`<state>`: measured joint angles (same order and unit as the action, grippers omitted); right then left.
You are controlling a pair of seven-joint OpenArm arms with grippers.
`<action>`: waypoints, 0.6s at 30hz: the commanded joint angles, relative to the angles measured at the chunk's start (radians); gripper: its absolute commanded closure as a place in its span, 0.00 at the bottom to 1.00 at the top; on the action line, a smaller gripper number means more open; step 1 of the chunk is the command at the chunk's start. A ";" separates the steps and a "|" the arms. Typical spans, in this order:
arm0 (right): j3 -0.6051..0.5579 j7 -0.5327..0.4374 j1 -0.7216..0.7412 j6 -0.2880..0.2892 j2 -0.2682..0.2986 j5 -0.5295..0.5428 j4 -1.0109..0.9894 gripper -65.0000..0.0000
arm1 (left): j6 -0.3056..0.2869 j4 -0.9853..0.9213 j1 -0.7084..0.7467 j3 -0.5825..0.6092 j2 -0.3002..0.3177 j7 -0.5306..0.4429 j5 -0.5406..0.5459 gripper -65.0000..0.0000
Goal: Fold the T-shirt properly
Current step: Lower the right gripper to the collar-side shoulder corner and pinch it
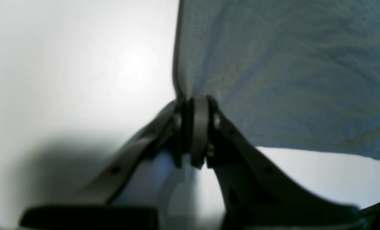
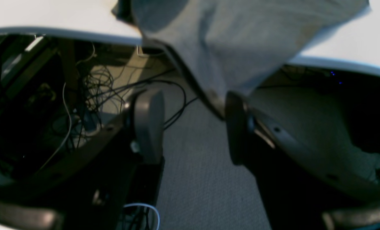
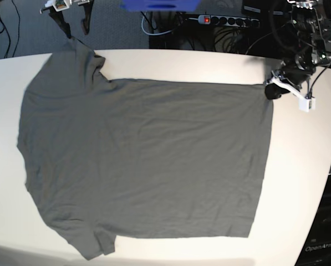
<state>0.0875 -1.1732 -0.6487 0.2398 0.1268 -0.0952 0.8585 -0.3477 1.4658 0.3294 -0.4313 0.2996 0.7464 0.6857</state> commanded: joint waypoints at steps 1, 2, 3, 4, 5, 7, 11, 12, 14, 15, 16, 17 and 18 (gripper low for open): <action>0.004 -0.017 -0.009 0.003 0.007 0.012 0.009 0.52 | 0.019 -0.001 0.009 -0.001 0.008 0.055 -0.041 0.96; 0.004 -0.006 0.000 0.003 0.007 0.012 0.006 0.52 | 0.019 -0.001 0.009 -0.002 0.008 0.055 -0.041 0.96; 0.004 0.005 0.011 0.003 0.009 0.012 0.005 0.52 | 0.019 -0.001 0.009 -0.002 0.008 0.055 -0.041 0.96; 0.004 0.016 0.014 0.003 0.009 0.012 0.005 0.52 | 0.019 -0.001 0.009 -0.002 0.008 0.055 -0.041 0.96; 0.005 0.020 0.017 0.003 0.009 0.012 0.005 0.52 | 0.019 -0.001 0.009 -0.002 0.008 0.055 -0.041 0.96; 0.007 0.025 0.020 0.003 0.014 0.012 0.006 0.52 | 0.019 -0.001 0.009 -0.002 0.008 0.055 -0.041 0.96; 0.007 0.025 0.028 0.003 0.021 0.012 0.006 0.52 | 0.019 -0.001 0.009 -0.002 0.008 0.054 -0.041 0.96; 0.008 0.025 0.036 0.003 0.021 0.012 0.005 0.52 | 0.019 -0.001 0.009 -0.002 0.008 0.054 -0.041 0.96; 0.008 0.026 0.040 0.003 0.021 0.012 0.001 0.52 | 0.019 -0.001 0.009 -0.002 0.008 0.054 -0.041 0.96; 0.008 0.026 0.040 0.003 0.021 0.012 0.001 0.52 | 0.019 -0.001 0.009 -0.002 0.008 0.054 -0.041 0.96; 0.008 0.026 0.042 0.003 0.021 0.012 0.001 0.52 | 0.019 -0.001 0.009 -0.002 0.008 0.054 -0.041 0.96; 0.008 0.026 0.042 0.003 0.021 0.012 0.001 0.52 | 0.019 -0.001 0.009 -0.002 0.008 0.054 -0.041 0.96; 0.008 0.026 0.043 0.003 0.021 0.012 0.001 0.52 | 0.019 -0.001 0.009 -0.002 0.008 0.055 -0.041 0.96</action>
<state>0.0921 -1.1152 -0.5911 0.2401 0.1406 -0.0952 0.8536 -0.3481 1.4658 0.3290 -0.4324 0.2993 0.7486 0.6861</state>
